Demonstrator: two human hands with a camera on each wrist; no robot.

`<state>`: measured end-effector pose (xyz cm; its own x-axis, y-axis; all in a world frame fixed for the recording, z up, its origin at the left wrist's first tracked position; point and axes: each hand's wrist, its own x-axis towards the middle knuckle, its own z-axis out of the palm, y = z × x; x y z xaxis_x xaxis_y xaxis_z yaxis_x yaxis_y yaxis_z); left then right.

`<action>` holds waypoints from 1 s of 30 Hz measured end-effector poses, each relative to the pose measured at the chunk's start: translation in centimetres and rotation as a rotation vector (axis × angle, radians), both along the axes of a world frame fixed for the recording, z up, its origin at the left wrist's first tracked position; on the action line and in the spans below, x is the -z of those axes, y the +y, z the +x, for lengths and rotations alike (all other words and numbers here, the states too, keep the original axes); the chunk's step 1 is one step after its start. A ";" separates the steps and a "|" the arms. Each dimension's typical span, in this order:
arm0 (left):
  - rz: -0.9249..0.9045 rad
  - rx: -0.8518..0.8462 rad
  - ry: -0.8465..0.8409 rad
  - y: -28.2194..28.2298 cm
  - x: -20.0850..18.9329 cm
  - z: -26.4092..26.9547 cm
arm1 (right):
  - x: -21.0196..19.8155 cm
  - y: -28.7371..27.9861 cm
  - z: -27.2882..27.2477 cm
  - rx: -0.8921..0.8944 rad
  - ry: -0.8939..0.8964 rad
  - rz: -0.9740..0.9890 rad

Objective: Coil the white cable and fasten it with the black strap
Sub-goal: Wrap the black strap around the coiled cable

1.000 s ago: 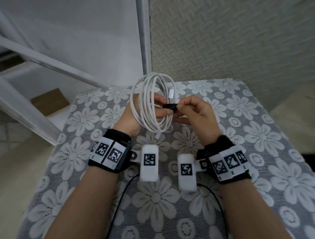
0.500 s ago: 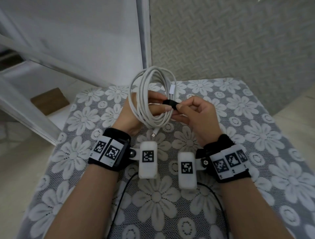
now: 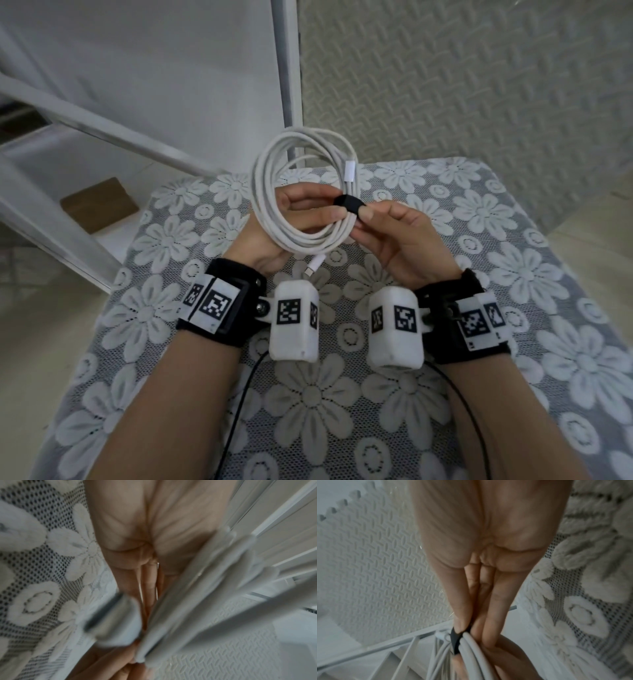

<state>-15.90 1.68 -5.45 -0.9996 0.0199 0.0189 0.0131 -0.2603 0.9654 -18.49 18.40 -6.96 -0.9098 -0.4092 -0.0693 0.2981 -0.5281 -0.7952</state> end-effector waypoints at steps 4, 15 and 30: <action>0.030 0.030 -0.009 0.0 -0.1 0.0 | 0.0 0.1 0.1 -0.036 -0.063 -0.027; -0.021 0.005 0.075 -0.4 0.6 -0.3 | 0.4 -0.3 -0.2 0.005 -0.120 -0.004; -0.280 -0.106 0.221 0.5 2.5 -1.2 | 0.9 -0.6 -0.1 0.039 0.021 0.161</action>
<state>-17.07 2.18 -7.99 -0.9687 -0.0488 0.2433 0.2422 0.0275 0.9698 -18.63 17.81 -7.82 -0.9266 -0.3589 -0.1119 0.2623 -0.4040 -0.8763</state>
